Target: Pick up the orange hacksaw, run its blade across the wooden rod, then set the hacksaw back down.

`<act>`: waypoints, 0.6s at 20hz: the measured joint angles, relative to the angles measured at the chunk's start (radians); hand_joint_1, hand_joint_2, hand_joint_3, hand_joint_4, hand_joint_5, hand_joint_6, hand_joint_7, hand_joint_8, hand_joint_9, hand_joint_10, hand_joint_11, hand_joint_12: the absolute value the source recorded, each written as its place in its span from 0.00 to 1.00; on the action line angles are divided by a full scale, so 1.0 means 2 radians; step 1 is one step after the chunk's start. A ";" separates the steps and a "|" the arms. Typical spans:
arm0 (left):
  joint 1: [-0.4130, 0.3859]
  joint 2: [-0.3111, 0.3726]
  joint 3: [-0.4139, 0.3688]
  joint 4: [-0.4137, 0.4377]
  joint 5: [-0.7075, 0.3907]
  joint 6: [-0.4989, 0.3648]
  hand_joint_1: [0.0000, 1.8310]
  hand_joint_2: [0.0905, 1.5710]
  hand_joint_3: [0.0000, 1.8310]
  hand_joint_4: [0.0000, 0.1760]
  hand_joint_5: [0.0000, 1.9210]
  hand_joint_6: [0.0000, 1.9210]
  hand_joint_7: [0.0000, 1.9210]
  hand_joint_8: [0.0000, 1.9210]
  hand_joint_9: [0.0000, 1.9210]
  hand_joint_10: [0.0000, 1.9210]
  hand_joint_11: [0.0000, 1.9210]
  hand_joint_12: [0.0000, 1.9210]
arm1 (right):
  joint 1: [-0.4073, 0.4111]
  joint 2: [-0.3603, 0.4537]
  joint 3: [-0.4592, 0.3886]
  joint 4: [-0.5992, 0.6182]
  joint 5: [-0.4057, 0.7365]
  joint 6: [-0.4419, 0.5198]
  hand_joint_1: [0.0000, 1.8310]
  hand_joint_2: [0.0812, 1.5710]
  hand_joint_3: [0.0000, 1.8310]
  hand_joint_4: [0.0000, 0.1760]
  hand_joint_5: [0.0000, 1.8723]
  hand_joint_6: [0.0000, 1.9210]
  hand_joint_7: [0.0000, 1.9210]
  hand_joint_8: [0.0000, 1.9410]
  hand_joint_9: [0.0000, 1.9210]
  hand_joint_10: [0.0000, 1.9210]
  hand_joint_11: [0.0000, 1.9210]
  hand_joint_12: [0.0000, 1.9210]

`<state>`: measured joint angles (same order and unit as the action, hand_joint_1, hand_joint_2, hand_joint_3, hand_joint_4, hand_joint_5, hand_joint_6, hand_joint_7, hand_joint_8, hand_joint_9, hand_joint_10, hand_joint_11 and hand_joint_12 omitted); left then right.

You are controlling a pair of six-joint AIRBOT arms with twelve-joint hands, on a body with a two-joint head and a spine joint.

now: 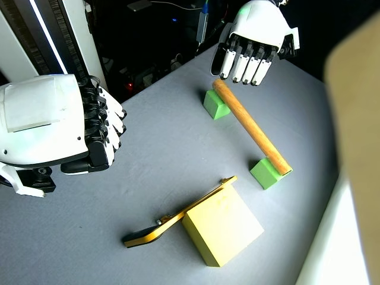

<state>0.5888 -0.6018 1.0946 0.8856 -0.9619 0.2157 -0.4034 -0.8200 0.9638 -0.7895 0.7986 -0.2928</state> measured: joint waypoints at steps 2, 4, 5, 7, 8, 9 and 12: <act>0.000 0.000 0.005 0.001 -0.002 0.000 0.08 0.78 0.01 0.00 0.06 0.01 0.03 0.00 0.02 0.01 0.00 0.07 | 0.000 0.001 0.000 -0.001 -0.003 0.000 0.06 0.66 0.01 0.00 0.07 0.00 0.08 0.00 0.07 0.01 0.00 0.30; 0.000 0.000 0.012 -0.004 -0.002 0.000 0.06 0.78 0.00 0.00 0.06 0.00 0.01 0.00 0.02 0.00 0.00 0.10 | 0.000 0.001 0.000 -0.003 -0.005 0.001 0.07 0.66 0.00 0.00 0.06 0.00 0.08 0.00 0.07 0.00 0.00 0.27; 0.000 0.000 0.013 -0.010 -0.006 0.000 0.07 0.78 0.00 0.00 0.07 0.00 0.03 0.00 0.04 0.00 0.00 0.13 | 0.000 0.001 0.000 -0.001 -0.003 0.000 0.09 0.65 0.00 0.00 0.07 0.00 0.08 0.00 0.07 0.00 0.00 0.29; 0.000 0.000 0.020 -0.019 -0.011 -0.004 0.07 0.78 0.00 0.00 0.06 0.00 0.05 0.00 0.04 0.00 0.00 0.14 | 0.000 0.003 0.000 0.001 -0.003 0.013 0.08 0.67 0.00 0.00 0.06 0.00 0.07 0.00 0.07 0.00 0.00 0.29; 0.000 0.000 0.022 -0.015 -0.009 -0.004 0.06 0.78 0.00 0.00 0.05 0.00 0.04 0.00 0.03 0.00 0.00 0.14 | 0.000 0.008 -0.002 0.004 -0.007 0.032 0.07 0.68 0.00 0.00 0.06 0.00 0.07 0.00 0.06 0.00 0.00 0.26; 0.000 0.000 0.022 -0.014 -0.005 -0.005 0.06 0.78 0.00 0.00 0.05 0.00 0.04 0.00 0.03 0.00 0.00 0.14 | -0.008 0.015 -0.005 0.026 -0.010 0.039 0.05 0.69 0.00 0.00 0.06 0.00 0.07 0.00 0.06 0.00 0.00 0.26; 0.000 0.000 0.022 -0.010 -0.007 -0.019 0.08 0.78 0.00 0.00 0.06 0.00 0.05 0.00 0.05 0.00 0.00 0.18 | -0.034 0.047 -0.015 0.126 -0.016 0.041 0.08 0.68 0.00 0.00 0.07 0.00 0.08 0.00 0.07 0.00 0.00 0.28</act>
<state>0.5888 -0.6018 1.1381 0.8650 -0.9768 0.1783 -0.4721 -0.7250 0.9344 -0.5369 0.7658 -0.2108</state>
